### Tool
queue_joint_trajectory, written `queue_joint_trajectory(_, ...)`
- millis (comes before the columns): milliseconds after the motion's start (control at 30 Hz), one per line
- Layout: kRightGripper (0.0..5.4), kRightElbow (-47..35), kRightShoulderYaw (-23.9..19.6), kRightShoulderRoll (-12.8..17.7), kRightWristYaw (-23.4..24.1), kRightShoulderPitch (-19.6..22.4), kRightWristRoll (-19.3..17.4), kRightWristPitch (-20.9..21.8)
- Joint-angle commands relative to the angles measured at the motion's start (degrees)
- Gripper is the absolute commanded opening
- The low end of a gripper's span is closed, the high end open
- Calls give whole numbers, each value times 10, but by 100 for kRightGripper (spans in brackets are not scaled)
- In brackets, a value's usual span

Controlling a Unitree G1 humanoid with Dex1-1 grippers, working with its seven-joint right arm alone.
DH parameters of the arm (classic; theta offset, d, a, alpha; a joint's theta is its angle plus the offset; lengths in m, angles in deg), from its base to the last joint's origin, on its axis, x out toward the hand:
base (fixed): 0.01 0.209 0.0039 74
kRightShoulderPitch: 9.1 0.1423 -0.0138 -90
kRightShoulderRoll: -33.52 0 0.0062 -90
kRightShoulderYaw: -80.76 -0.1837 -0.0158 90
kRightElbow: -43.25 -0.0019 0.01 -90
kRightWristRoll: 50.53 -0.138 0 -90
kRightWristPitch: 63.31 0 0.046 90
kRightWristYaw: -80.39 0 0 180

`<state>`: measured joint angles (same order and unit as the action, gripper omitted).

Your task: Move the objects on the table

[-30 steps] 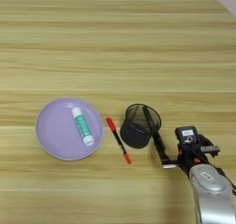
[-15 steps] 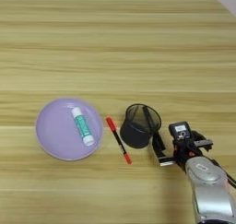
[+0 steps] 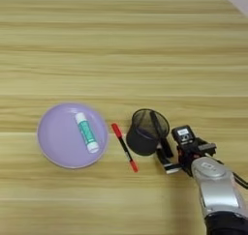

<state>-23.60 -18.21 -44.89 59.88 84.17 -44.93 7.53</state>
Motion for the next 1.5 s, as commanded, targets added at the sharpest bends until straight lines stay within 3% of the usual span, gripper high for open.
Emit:
queue_joint_trajectory(33, 537, 1, -1, 38, -7, 42, -1, 8)
queue_joint_trajectory(533, 537, 92, 16, 46, -23, 109, -3, 12)
queue_joint_trajectory(833, 537, 161, 28, 49, -18, 145, 2, 36)
queue_joint_trajectory(1300, 537, 243, 49, 53, -10, 175, 17, 71)
queue_joint_trajectory(1500, 537, 264, 64, 63, -31, 179, 23, 69)
